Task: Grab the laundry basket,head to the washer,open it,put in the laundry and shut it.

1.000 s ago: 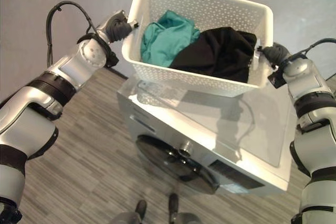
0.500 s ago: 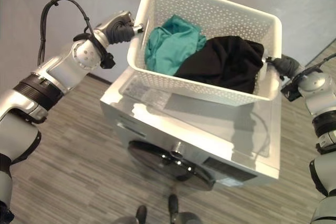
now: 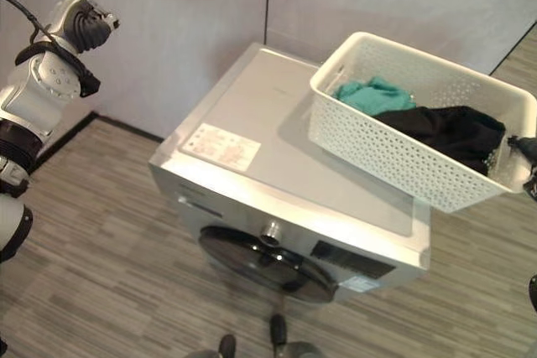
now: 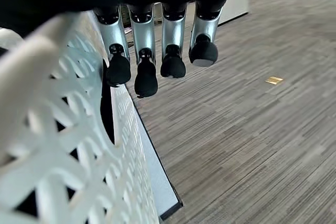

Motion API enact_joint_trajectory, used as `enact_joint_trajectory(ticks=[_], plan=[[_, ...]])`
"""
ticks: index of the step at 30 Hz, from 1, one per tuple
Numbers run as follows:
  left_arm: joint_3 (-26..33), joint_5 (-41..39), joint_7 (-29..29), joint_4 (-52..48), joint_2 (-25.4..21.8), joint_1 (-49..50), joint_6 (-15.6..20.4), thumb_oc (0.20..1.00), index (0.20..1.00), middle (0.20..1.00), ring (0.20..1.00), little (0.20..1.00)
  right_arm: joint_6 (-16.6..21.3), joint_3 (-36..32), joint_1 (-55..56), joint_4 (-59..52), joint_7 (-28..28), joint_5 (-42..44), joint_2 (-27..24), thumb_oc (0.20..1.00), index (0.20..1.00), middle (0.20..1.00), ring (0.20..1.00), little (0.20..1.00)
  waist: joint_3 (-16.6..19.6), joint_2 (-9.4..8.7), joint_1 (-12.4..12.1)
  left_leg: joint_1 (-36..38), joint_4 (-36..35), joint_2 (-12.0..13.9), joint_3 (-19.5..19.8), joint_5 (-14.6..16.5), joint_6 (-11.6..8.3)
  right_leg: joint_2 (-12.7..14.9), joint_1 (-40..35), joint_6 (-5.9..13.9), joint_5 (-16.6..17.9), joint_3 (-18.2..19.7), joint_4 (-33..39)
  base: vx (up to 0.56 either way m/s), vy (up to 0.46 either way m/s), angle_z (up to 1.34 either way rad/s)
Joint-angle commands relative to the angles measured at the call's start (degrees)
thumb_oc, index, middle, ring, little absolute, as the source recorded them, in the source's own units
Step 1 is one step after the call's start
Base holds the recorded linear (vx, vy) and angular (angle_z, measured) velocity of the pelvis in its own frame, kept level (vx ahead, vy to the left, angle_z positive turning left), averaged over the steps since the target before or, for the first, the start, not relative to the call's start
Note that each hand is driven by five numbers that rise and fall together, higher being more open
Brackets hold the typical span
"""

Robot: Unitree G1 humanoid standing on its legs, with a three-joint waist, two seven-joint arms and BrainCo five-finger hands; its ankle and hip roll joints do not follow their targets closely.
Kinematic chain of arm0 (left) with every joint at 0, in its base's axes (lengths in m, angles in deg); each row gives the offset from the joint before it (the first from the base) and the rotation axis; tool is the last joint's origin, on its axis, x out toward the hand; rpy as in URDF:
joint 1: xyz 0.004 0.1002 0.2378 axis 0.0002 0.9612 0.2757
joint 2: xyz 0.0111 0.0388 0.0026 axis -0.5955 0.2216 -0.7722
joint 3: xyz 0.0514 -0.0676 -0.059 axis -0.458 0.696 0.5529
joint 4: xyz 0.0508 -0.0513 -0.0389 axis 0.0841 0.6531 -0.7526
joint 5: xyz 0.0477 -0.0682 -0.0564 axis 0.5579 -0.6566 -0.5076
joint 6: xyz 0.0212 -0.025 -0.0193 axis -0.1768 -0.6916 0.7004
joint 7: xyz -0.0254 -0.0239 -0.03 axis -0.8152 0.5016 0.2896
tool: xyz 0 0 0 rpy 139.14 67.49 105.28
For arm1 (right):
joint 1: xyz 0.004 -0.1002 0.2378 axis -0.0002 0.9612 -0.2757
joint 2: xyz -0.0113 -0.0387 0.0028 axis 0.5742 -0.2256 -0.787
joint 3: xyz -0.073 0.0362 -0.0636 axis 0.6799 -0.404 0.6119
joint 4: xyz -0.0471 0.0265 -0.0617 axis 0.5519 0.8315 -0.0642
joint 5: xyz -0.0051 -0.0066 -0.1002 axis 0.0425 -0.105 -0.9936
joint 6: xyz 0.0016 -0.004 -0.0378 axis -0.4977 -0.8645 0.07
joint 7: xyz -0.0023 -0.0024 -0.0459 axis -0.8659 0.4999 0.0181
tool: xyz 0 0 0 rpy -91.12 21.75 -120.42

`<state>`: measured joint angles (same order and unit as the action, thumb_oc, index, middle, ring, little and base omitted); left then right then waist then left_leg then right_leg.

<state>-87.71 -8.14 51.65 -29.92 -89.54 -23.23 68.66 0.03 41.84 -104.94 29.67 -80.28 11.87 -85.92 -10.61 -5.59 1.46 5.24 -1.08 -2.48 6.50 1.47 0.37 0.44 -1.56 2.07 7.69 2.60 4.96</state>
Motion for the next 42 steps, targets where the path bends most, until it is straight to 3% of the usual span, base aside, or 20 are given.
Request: enact_joint_trajectory(ticks=[1,7,15,16,17,18,19,20,21,22,23,24,34,40,42], plan=[[1.0,0.6,-2.7,5.6,2.1,-5.4,1.0,0.2,0.2,0.2,0.2,0.2,2.9,6.2,1.0,-2.2,4.8,-5.6,-4.5,0.2,0.2,0.2,0.2,0.2,4.3,2.67,-0.6,-0.5,-2.6,5.2,4.6,-0.2,-3.59,0.9,-0.6,4.88,-8.1,-1.7,-3.2,-0.02,0.013,0.05],[2.5,0.3,-4.0,5.5,1.7,-5.2,0.6,0.2,0.2,0.2,0.2,0.2,3.4,5.9,-0.2,-5.9,6.5,-3.0,-1.5,0.2,0.2,0.2,0.2,0.2,4.3,2.9,-1.4,-0.3,-3.0,5.1,4.7,-0.2,-3.4,1.1,-0.9,4.93,-8.1,-1.9,-2.8,0.0,0.002,0.01],[3.6,-0.7,-4.9,6.3,2.2,-4.1,0.6,0.2,0.2,0.2,0.2,0.2,3.4,12.0,-6.5,-5.5,6.1,-2.1,4.1,0.2,0.2,0.2,0.2,0.2,4.3,2.85,-3.3,-0.3,-3.0,4.9,5.0,-0.3,-3.23,1.4,-1.6,4.86,-8.1,-2.7,-2.3,0.0,0.001,0.01],[4.0,-0.7,-5.3,5.7,2.1,-3.8,0.5,0.304,0.304,0.304,0.304,0.304,3.4,12.9,-6.7,-5.9,5.8,-2.2,4.6,0.2,0.2,0.2,0.2,0.2,4.3,2.8,-3.6,-0.3,-3.0,4.9,5.0,-0.3,-3.23,1.5,-1.6,4.88,-8.1,-2.8,-2.3,-0.01,0.006,0.04],[4.3,-0.5,-5.6,4.8,2.0,-3.5,0.4,0.304,0.304,0.304,0.304,0.304,3.3,13.4,-6.8,-6.6,5.4,-2.4,4.9,0.2,0.2,0.2,0.2,0.2,4.3,2.66,-3.9,-0.3,-3.0,4.8,5.1,-0.3,-3.2,1.5,-1.7,4.9,-8.1,-3.0,-2.4,-0.01,0.001,0.04],[5.0,-0.3,-5.8,3.5,1.8,-2.8,0.3,0.702,0.702,0.702,0.702,0.702,3.2,13.6,-6.6,-6.8,5.1,-2.5,5.2,0.2,0.2,0.2,0.2,0.2,4.2,2.59,-4.2,-0.3,-3.0,4.9,5.2,-0.3,-3.2,1.5,-1.7,4.88,-8.1,-3.1,-2.4,-0.01,0.002,0.04],[5.7,-0.2,-6.0,2.3,1.6,-2.0,0.1,1.0,1.0,1.0,1.0,1.0,3.0,13.8,-6.2,-7.4,4.6,-2.6,5.4,0.244,0.244,0.244,0.244,0.244,4.2,2.47,-4.5,-0.4,-2.9,4.8,5.3,-0.2,-3.18,1.5,-1.7,4.84,-8.2,-3.3,-2.6,-0.01,0.003,0.04],[5.7,-0.2,-6.0,2.3,1.6,-2.0,0.1,1.0,1.0,1.0,1.0,1.0,3.0,13.8,-6.2,-7.4,4.6,-2.6,5.4,0.244,0.244,0.244,0.244,0.244,4.2,2.48,-4.5,-0.4,-2.9,4.8,5.3,-0.2,-3.18,1.5,-1.7,4.84,-8.2,-3.3,-2.6,0.0,-0.003,0.07],[7.5,-0.6,-6.6,-0.5,1.2,-0.5,0.1,1.0,1.0,1.0,1.0,1.0,2.9,14.2,-5.9,-7.6,4.1,-2.3,6.4,0.476,0.476,0.476,0.476,0.476,4.1,2.28,-5.2,-0.4,-2.8,4.8,5.4,-0.2,-3.14,1.6,-1.8,4.79,-8.2,-3.6,-2.6,0.0,-0.004,0.07],[7.5,-0.6,-6.6,-0.5,1.2,-0.5,0.1,1.0,1.0,1.0,1.0,1.0,2.9,14.3,-5.9,-7.6,4.1,-2.3,6.4,0.52,0.52,0.52,0.52,0.52,4.1,2.29,-5.2,-0.4,-2.8,4.8,5.4,-0.2,-3.14,1.6,-1.8,4.79,-8.2,-3.6,-2.6,-0.01,-0.005,0.07],[8.1,-0.6,-6.7,-2.0,0.6,0.1,0.2,1.0,1.0,1.0,1.0,1.0,2.7,14.8,-5.9,-7.1,3.4,-1.9,7.3,0.686,0.686,0.686,0.686,0.686,4.1,2.11,-5.9,-0.5,-2.7,4.8,5.5,-0.2,-3.09,1.6,-1.9,4.78,-8.2,-3.9,-2.6,0.0,-0.006,0.08],[8.6,-0.6,-7.0,-3.0,0.4,0.6,0.1,1.0,1.0,1.0,1.0,1.0,2.4,14.9,-5.7,-6.9,2.9,-1.8,7.7,1.0,1.0,1.0,1.0,1.0,4.1,2.01,-6.2,-0.6,-2.7,4.8,5.6,-0.3,-3.1,1.6,-1.9,4.76,-8.3,-4.0,-2.7,-0.01,-0.007,0.07],[11.6,-2.6,-6.7,-3.9,-0.8,4.5,0.0,1.0,1.0,1.0,1.0,1.0,0.9,13.8,-4.7,-4.7,2.6,-3.1,5.9,1.0,1.0,1.0,1.0,1.0,4.0,2.19,-6.0,-1.0,-2.8,4.6,7.4,-0.8,-3.37,1.5,-1.8,3.92,-10.0,-5.8,-4.8,-0.01,-0.005,0.13],[13.7,-3.5,-7.9,-5.4,-2.9,6.1,0.3,1.0,1.0,1.0,1.0,1.0,1.9,5.0,-3.4,-4.1,7.4,4.4,3.3,1.0,1.0,1.0,1.0,1.0,4.2,2.37,-5.1,-1.2,-2.8,4.5,7.8,-1.1,-3.68,1.4,-1.8,3.63,-10.1,-6.3,-4.8,0.0,-0.014,0.13],[18.8,-3.5,-9.5,-10.1,-6.2,10.5,0.7,1.0,1.0,1.0,1.0,1.0,3.9,-6.5,2.4,-9.7,10.1,13.0,-1.5,1.0,1.0,1.0,1.0,1.0,4.5,2.46,-4.2,-1.2,-3.2,4.6,7.8,-1.2,-4.0,1.3,-2.3,3.54,-9.9,-6.4,-3.7,0.02,-0.037,0.06]])
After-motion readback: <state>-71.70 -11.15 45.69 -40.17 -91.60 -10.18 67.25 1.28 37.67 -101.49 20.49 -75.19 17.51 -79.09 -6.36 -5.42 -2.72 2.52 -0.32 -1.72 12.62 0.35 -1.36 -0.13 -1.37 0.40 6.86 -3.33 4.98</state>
